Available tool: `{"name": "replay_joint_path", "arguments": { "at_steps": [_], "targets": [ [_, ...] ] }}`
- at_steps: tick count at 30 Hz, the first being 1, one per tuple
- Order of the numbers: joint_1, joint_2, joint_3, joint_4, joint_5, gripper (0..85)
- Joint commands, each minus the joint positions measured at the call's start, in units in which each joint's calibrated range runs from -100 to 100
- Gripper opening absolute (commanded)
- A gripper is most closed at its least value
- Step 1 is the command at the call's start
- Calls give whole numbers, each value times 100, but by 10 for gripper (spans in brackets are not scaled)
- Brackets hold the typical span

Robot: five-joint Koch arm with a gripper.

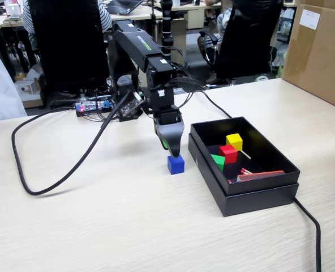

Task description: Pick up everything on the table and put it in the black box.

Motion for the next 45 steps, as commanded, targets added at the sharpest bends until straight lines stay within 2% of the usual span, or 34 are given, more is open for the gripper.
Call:
{"name": "replay_joint_path", "arguments": {
  "at_steps": [1,8,11,12,13,15,17,25,30,36,39,42,44,45],
  "targets": [
    [15,183,551,-135,-24,467],
    [0,1112,1059,-135,-107,457],
    [-5,1342,1177,-135,-122,424],
    [-10,1422,1231,-135,-122,366],
    [-10,1479,1295,-135,-132,267],
    [-15,1502,1367,-135,-132,149],
    [-24,1502,1440,-135,-127,69],
    [-39,-184,1693,-455,-166,69],
    [376,-701,3044,-922,-259,70],
    [894,-58,3806,-999,-234,76],
    [1123,1066,3906,-1086,-181,78],
    [1153,1652,3915,-1155,-137,85],
    [1167,2007,3915,-1259,-137,140],
    [1177,2179,3915,-1328,-137,140]
  ]
}}
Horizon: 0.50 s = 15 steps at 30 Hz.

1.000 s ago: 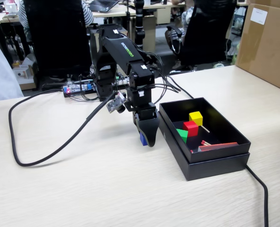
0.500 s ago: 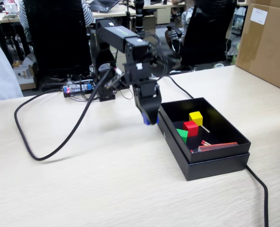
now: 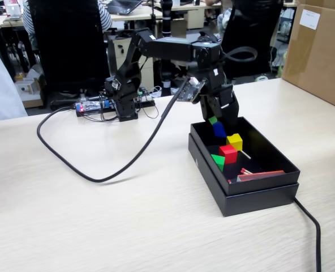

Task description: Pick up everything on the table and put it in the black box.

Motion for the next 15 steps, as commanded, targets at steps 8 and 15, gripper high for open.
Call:
{"name": "replay_joint_path", "arguments": {
  "at_steps": [8,15],
  "targets": [
    [44,79,283,-361,68,449],
    [-10,-942,192,-361,142,481]
  ]
}}
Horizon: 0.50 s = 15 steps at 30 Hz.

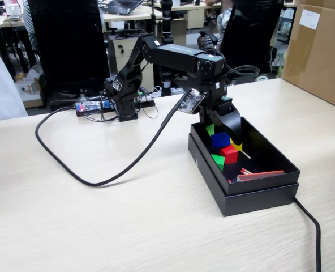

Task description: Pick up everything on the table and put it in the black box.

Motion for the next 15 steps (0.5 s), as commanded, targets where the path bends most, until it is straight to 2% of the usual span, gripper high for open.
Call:
{"name": "replay_joint_path", "arguments": {
  "at_steps": [1,9,13,15],
  "targets": [
    [-34,-1248,138,-97,5,480],
    [-269,-3279,-488,-80,-34,480],
    [-596,-4805,-1476,32,-127,488],
    [-796,-5631,-2238,455,-205,485]
  ]
}}
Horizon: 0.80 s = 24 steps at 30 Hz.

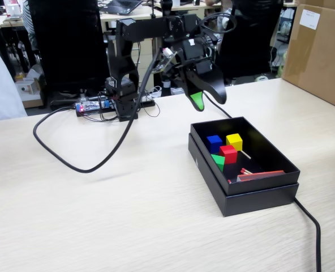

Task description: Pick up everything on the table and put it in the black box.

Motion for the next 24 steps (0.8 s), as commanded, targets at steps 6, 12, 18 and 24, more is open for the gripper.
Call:
{"name": "replay_joint_path", "arguments": {
  "at_steps": [6,12,18,24],
  "targets": [
    [-879,-3495,-2796,1839,-366,485],
    [-1177,-5216,-4818,3101,-435,492],
    [-1250,-6386,-6196,3360,-459,525],
    [-1299,-6421,-6921,3455,-454,569]
  ]
}}
